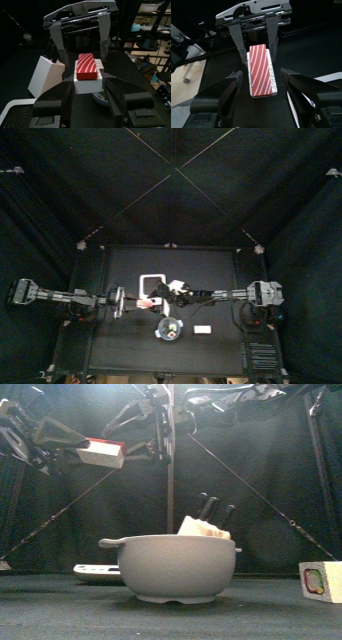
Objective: Grab salmon sushi with both hands
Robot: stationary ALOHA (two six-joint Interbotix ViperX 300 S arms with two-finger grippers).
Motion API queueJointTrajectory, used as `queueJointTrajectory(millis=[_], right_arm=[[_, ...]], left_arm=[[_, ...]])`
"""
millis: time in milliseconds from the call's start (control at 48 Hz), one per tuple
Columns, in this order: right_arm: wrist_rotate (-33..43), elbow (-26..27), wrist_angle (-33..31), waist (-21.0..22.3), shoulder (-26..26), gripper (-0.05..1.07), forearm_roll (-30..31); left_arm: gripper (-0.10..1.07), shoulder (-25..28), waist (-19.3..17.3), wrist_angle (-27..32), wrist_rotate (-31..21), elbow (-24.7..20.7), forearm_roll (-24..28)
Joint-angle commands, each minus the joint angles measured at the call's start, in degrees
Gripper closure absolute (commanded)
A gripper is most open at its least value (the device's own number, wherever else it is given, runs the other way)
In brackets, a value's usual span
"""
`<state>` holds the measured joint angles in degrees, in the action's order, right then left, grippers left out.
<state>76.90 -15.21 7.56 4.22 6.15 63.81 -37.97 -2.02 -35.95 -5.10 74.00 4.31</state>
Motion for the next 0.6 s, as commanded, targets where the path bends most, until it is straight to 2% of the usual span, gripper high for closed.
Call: queueJointTrajectory(millis=[0, 354, 583], right_arm=[[0.0, 1.6, 0.0, 0.4, -1.1, 0.10, -0.1], [-0.1, 1.6, 0.0, 0.4, -0.8, 0.11, 0.1], [-0.1, 1.6, 0.0, 0.4, -0.7, 0.23, 0.1]], left_arm=[[0.42, 0.1, -0.2, -0.4, -0.1, -1.5, 0.0], [0.42, 0.1, -0.2, -0.3, -0.3, -1.4, 0.0], [0.42, 0.1, -0.2, -0.3, -0.3, -1.3, -0.1]])
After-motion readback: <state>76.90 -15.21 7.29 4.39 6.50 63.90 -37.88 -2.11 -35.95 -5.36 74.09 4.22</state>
